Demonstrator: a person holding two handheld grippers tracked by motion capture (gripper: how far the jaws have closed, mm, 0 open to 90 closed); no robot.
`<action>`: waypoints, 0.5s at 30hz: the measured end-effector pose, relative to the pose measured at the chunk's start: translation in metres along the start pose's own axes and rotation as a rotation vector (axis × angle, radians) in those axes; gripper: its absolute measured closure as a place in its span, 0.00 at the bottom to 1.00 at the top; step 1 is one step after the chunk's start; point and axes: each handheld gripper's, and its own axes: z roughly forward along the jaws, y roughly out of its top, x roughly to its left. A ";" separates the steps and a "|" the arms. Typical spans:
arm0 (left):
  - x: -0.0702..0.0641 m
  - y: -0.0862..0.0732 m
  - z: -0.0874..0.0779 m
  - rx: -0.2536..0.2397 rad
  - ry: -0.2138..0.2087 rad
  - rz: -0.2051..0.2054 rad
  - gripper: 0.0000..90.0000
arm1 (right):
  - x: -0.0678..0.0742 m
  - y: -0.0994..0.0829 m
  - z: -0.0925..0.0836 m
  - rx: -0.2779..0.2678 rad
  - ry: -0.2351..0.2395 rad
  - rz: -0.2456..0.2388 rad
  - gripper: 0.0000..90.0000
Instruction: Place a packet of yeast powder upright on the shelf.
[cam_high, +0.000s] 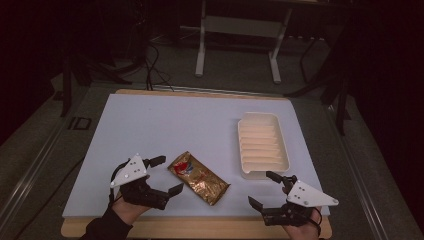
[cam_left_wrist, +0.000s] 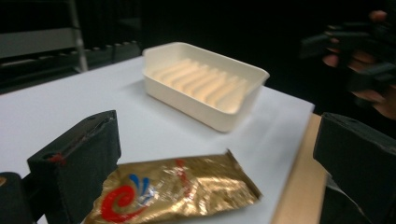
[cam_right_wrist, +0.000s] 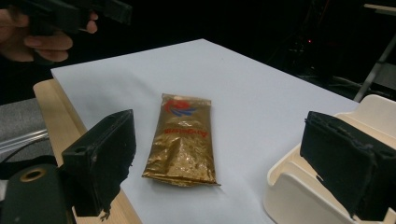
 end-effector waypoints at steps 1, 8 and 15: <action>0.000 0.000 0.000 0.000 0.000 0.000 0.02 | 0.000 0.000 0.000 -0.001 -0.002 0.000 0.12; 0.012 0.002 0.013 0.030 0.031 -0.007 0.02 | 0.000 -0.001 0.002 0.009 0.000 0.005 0.12; 0.025 -0.004 0.024 0.066 0.063 -0.048 0.04 | -0.001 -0.001 0.001 0.004 0.003 0.003 0.12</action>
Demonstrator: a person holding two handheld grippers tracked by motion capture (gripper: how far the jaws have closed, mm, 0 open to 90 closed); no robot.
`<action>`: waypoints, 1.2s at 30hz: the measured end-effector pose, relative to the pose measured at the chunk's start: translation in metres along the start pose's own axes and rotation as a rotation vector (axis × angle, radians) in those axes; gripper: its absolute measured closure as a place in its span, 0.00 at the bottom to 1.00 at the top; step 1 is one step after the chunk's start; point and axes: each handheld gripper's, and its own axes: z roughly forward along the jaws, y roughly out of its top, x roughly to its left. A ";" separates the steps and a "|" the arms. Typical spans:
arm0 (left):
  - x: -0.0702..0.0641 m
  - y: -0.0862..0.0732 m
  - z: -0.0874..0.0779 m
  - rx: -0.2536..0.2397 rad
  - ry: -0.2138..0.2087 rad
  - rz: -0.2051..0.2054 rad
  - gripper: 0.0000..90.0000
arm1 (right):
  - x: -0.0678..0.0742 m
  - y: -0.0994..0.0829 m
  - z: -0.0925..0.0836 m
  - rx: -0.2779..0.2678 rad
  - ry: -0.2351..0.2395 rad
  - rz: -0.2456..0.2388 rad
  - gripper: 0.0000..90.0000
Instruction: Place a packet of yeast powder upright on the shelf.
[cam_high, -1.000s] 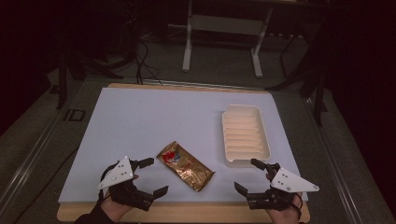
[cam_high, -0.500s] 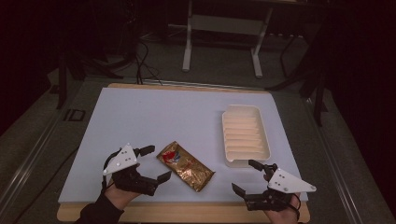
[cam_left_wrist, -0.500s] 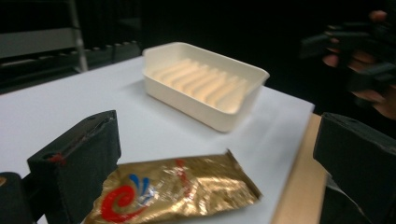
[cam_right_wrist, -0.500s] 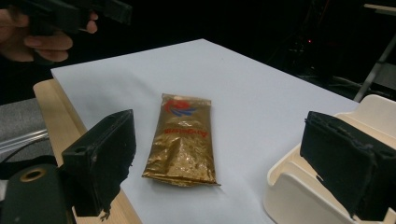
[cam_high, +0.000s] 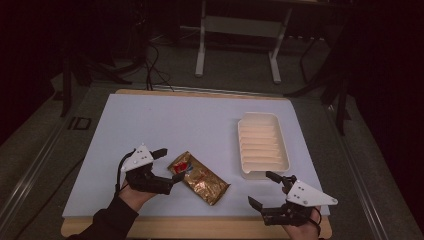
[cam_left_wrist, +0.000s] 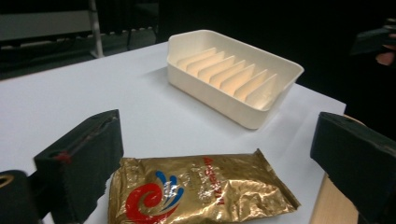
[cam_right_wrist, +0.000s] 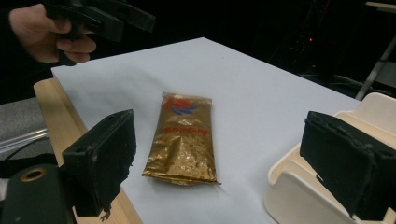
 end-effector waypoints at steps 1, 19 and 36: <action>0.004 -0.003 0.004 0.010 0.004 -0.023 0.05 | 0.000 0.000 0.000 0.000 0.002 0.006 0.12; 0.034 -0.027 0.032 0.122 0.047 -0.090 0.22 | 0.002 0.000 0.000 0.000 0.018 -0.002 0.13; 0.048 -0.048 0.056 0.277 0.131 -0.156 0.25 | 0.001 -0.002 0.001 0.004 0.024 -0.001 0.14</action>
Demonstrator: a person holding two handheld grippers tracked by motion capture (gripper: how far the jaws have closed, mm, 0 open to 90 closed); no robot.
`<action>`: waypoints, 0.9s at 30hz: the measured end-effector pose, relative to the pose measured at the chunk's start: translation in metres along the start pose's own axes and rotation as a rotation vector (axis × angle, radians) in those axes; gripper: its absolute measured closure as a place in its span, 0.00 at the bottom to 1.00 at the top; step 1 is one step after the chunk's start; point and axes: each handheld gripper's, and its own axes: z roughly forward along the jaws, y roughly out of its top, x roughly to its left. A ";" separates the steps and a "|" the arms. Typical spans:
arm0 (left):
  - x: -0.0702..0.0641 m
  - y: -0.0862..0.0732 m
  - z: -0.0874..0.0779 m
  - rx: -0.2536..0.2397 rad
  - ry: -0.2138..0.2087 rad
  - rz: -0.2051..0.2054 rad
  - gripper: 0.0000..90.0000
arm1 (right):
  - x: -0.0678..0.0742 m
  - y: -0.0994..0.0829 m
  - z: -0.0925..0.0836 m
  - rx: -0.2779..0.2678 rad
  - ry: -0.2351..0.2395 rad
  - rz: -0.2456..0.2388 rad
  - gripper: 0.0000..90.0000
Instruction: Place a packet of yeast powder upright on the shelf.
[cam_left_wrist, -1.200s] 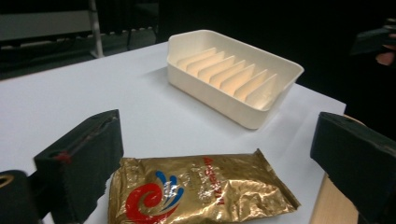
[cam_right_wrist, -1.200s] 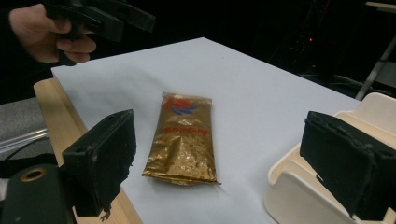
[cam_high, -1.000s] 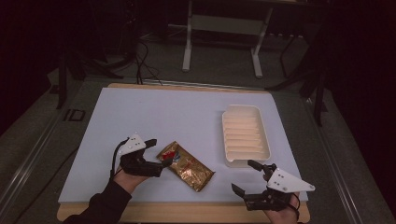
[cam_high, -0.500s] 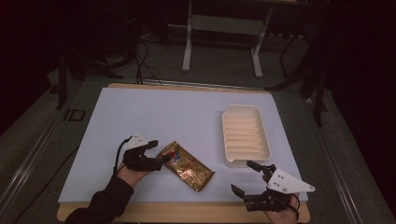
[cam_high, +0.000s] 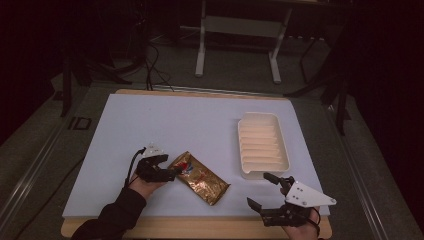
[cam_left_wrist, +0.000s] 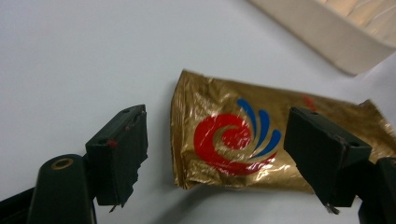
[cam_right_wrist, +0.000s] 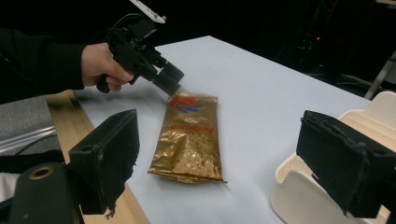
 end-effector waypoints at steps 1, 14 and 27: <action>-0.001 0.000 0.001 0.014 0.016 0.009 0.27 | 0.000 0.000 0.000 0.001 -0.001 0.002 0.14; 0.003 -0.009 0.012 0.090 0.026 -0.055 0.35 | -0.001 -0.001 0.001 0.009 0.005 0.006 0.15; -0.003 -0.012 0.016 0.099 0.035 -0.037 0.60 | 0.000 -0.002 0.002 0.018 0.012 0.003 0.15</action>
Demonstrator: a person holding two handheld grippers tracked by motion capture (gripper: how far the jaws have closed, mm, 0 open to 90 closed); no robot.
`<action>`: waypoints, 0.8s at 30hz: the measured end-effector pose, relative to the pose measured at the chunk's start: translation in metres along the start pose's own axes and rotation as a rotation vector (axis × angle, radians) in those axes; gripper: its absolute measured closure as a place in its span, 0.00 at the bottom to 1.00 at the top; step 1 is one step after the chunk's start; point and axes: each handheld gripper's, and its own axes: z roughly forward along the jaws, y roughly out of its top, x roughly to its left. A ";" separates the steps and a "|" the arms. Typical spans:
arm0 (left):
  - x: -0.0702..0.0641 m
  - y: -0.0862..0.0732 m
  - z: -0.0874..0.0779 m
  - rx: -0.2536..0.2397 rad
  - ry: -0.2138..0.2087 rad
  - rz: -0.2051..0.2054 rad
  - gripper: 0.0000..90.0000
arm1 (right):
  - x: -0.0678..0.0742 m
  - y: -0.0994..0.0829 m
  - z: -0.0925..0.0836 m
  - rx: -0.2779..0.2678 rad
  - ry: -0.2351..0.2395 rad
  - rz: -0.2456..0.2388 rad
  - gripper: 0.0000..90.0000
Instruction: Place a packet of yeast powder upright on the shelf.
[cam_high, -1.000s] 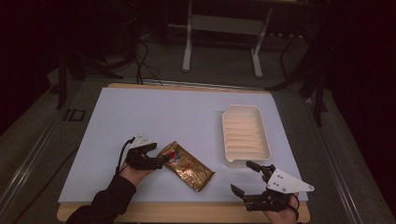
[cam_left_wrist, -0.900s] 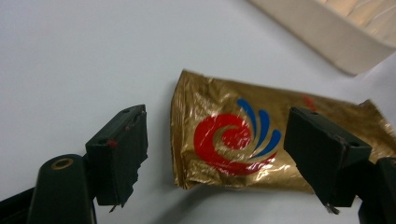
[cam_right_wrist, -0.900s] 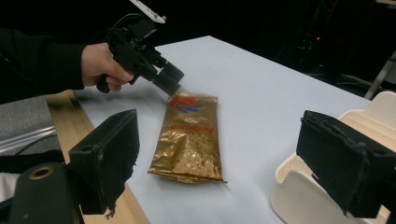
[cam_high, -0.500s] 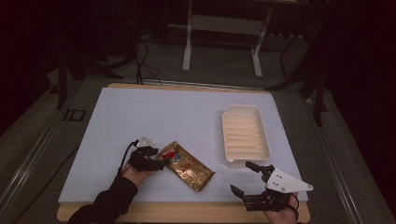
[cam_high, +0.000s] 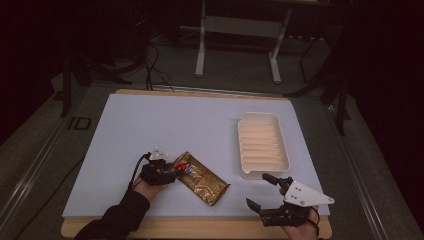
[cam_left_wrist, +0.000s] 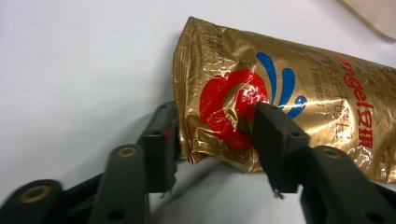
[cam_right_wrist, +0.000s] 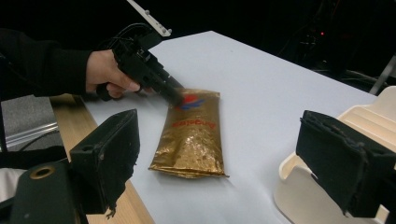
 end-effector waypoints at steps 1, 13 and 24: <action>0.000 0.000 0.000 0.000 0.000 0.000 0.65 | 0.000 0.000 0.000 0.000 0.000 0.000 0.15; -0.011 0.002 0.002 0.027 0.014 0.017 0.98 | 0.000 0.000 0.001 0.006 0.004 0.005 0.15; -0.024 0.016 -0.023 -0.039 0.019 0.115 0.99 | -0.002 0.000 -0.002 -0.004 -0.006 0.007 0.15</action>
